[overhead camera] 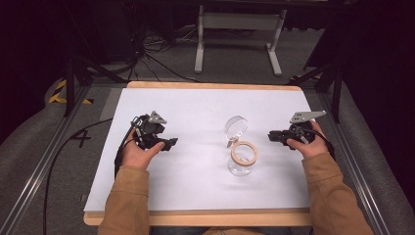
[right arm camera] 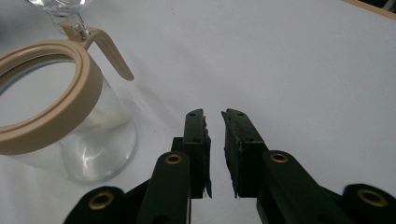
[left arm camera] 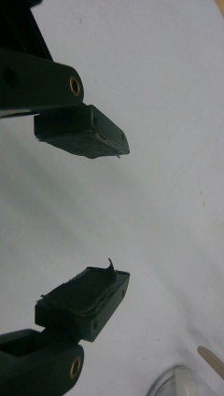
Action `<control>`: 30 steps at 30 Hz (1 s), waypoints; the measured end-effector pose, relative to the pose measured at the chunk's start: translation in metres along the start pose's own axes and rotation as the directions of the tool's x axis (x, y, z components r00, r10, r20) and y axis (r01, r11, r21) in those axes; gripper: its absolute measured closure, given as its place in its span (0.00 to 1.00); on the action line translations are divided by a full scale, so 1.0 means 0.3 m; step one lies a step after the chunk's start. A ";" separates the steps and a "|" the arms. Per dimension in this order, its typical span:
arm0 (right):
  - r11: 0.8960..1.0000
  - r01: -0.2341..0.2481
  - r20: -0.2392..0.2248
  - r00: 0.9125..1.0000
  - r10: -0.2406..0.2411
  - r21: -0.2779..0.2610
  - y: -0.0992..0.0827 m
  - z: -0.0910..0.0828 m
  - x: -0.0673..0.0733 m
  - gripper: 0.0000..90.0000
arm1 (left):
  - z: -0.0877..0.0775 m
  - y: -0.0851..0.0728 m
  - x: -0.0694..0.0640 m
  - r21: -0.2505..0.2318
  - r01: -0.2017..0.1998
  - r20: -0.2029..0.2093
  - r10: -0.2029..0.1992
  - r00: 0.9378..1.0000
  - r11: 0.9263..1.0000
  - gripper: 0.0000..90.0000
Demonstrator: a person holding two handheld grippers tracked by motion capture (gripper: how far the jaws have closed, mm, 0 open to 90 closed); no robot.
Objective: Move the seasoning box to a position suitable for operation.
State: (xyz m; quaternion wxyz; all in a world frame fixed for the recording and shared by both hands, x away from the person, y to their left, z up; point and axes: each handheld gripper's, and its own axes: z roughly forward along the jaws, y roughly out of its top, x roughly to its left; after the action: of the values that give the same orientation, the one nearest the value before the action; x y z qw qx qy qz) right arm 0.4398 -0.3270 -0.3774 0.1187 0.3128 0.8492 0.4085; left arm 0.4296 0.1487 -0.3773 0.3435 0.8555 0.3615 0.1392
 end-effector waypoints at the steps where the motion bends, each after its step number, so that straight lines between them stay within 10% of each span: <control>1: 1.000 0.001 -0.002 1.000 -0.001 0.002 -0.001 0.002 0.002 0.88 | -0.001 0.006 -0.006 -0.003 -0.001 0.006 0.001 1.000 1.000 0.37; 16: 0.995 0.043 -0.049 0.998 -0.039 0.085 -0.010 0.056 0.042 0.89 | -0.058 0.081 -0.088 -0.012 -0.071 0.063 0.071 0.995 0.997 0.37; 30: 0.970 0.129 -0.107 0.988 -0.109 0.207 -0.017 0.159 0.113 0.90 | -0.068 0.099 -0.126 0.000 -0.111 0.091 0.111 0.990 0.994 0.36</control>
State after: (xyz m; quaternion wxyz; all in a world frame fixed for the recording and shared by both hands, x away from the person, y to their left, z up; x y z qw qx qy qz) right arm 0.4330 -0.2785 -0.4100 0.0683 0.2525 0.9101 0.3213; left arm 0.4088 0.1166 -0.3418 0.3491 0.8806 0.2978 0.1182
